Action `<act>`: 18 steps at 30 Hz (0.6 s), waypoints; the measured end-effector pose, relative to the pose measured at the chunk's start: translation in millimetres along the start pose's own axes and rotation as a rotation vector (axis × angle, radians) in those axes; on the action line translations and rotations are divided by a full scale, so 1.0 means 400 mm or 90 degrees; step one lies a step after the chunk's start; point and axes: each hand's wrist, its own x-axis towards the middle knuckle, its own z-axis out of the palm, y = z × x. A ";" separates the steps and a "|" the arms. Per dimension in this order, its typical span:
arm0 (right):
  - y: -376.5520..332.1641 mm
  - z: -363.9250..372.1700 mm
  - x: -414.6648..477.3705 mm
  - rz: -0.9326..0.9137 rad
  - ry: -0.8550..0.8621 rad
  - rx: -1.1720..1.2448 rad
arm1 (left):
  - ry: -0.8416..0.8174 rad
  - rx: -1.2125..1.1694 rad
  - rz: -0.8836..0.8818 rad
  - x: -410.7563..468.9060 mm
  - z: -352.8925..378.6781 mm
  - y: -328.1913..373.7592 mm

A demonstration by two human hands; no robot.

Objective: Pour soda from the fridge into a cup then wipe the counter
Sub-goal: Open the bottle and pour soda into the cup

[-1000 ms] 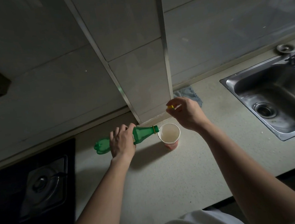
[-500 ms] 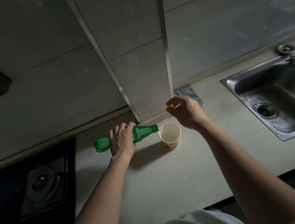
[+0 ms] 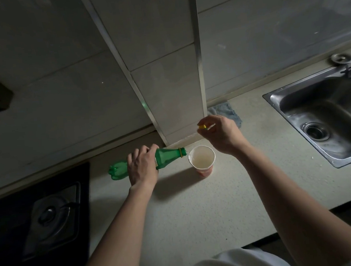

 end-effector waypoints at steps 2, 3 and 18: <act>-0.002 0.002 -0.001 -0.002 -0.001 -0.002 | 0.002 0.002 -0.001 -0.001 0.001 -0.005; -0.003 0.003 -0.001 -0.003 -0.002 -0.002 | 0.001 0.003 -0.001 -0.001 0.001 -0.007; -0.012 0.022 -0.002 -0.012 -0.013 0.006 | 0.014 0.007 -0.017 -0.008 -0.005 -0.031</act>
